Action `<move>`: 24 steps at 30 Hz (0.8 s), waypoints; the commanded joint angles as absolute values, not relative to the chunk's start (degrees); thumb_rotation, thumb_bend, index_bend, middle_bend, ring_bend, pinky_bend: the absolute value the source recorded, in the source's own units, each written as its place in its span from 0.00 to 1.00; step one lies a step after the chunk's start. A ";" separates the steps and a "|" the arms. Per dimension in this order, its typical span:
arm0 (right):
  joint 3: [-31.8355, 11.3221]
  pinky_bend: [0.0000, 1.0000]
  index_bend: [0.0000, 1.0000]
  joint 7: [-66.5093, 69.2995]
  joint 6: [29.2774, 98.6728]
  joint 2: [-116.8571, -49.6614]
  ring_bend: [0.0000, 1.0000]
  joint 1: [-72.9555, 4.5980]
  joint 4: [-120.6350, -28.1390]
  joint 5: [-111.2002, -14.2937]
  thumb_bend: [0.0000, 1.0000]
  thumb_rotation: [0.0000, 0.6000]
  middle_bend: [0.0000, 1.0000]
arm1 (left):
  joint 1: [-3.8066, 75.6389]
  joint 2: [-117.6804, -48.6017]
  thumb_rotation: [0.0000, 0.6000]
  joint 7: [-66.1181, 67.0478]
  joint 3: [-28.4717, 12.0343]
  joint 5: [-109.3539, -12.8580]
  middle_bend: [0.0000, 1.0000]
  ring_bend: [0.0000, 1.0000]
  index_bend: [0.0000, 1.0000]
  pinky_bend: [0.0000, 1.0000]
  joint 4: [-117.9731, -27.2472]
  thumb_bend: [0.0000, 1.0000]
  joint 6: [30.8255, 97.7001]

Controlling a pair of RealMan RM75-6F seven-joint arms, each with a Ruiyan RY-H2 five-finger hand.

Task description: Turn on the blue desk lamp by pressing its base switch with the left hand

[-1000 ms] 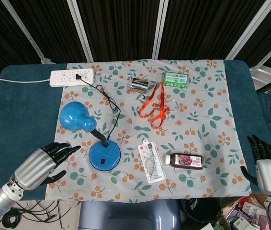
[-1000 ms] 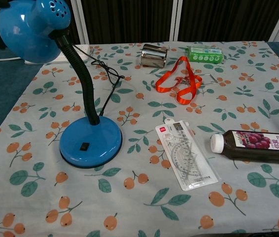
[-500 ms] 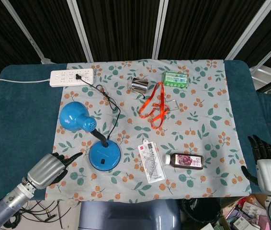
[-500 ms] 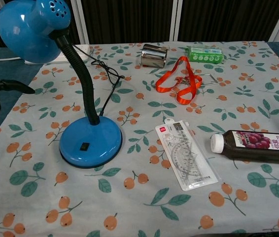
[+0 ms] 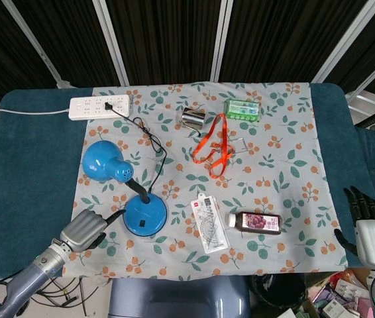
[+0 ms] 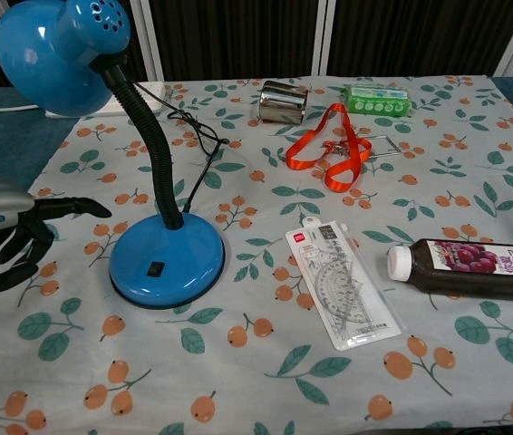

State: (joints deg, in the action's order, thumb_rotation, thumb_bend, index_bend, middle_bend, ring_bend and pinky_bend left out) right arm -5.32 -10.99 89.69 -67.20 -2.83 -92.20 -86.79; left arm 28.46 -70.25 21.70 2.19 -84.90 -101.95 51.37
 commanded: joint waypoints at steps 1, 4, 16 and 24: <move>-5.36 0.16 0.00 -10.94 89.69 -67.18 0.12 -2.85 -92.17 -86.77 0.16 1.00 0.06 | 29.47 -71.46 1.00 22.59 1.72 -83.32 0.64 0.59 0.05 0.60 -102.24 0.53 49.94; -5.34 0.16 0.00 -10.94 89.62 -67.20 0.12 -2.89 -92.14 -86.78 0.16 1.00 0.06 | 30.11 -72.29 1.00 22.94 2.03 -82.77 0.64 0.59 0.05 0.60 -102.22 0.53 48.74; -5.39 0.16 0.00 -10.87 89.61 -67.17 0.12 -2.94 -92.07 -86.76 0.16 1.00 0.06 | 31.81 -75.00 1.00 24.47 2.55 -80.97 0.64 0.59 0.06 0.60 -101.81 0.53 47.05; -5.44 0.16 0.00 -10.77 89.54 -67.19 0.12 -3.00 -92.05 -86.68 0.16 1.00 0.06 | 32.33 -75.78 1.00 25.47 2.87 -79.50 0.64 0.59 0.08 0.60 -101.67 0.53 46.96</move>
